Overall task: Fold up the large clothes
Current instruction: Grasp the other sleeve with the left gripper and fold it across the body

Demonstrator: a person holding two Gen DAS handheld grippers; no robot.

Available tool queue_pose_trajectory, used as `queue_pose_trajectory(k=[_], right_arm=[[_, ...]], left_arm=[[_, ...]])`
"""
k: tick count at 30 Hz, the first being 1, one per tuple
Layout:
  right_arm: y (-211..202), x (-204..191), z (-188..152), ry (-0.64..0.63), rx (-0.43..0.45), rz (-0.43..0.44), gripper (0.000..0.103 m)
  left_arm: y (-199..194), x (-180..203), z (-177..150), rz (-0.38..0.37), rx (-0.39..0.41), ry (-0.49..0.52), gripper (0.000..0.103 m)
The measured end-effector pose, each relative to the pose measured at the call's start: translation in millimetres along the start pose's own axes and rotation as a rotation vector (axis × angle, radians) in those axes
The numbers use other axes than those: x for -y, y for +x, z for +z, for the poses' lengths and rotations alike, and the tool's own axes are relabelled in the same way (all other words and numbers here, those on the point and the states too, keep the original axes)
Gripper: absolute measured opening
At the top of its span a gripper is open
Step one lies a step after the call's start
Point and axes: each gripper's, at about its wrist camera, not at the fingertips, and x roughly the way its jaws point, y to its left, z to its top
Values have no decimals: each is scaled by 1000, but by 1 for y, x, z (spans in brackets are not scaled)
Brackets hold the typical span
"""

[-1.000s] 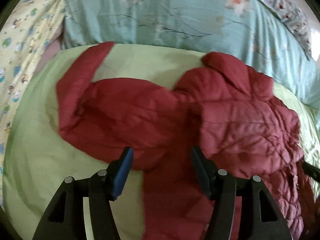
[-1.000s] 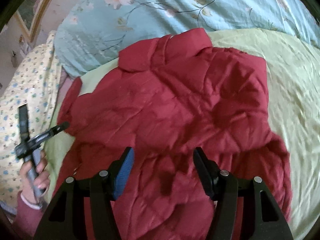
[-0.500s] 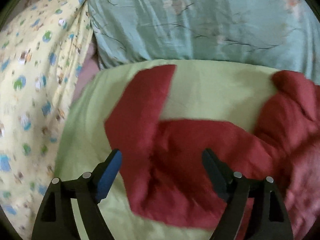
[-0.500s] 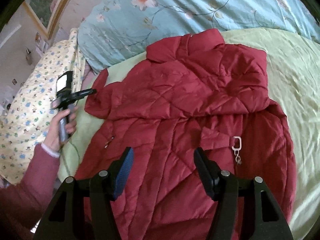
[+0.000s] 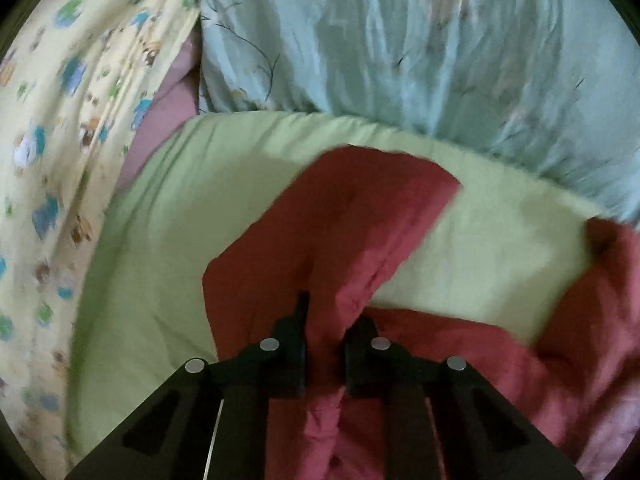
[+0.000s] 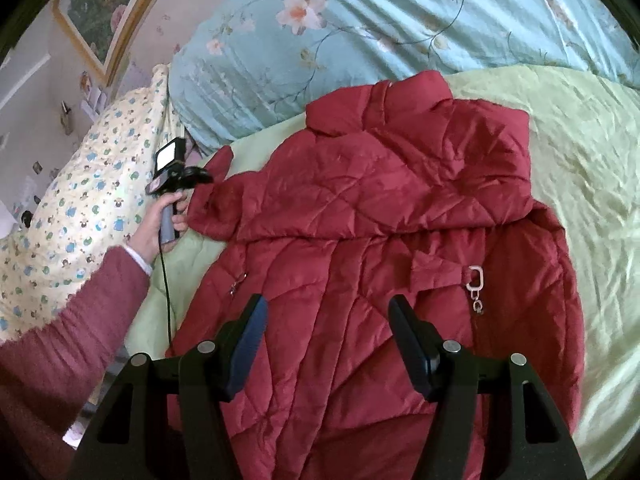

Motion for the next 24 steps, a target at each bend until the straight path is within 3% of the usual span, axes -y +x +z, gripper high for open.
queue_pose_trajectory(k=[11,16,24], right_arm=[[1,3,0,17,15,22,65],[-4,10,-2,26,20,10,65],[-7,33,-6,97,28,8,65]], left_arm=[[-99,40,-78,-384,161,-29,10],[-122,73,-111,-482,179,6,10],[-138,122,-135,-597,171,96,10]])
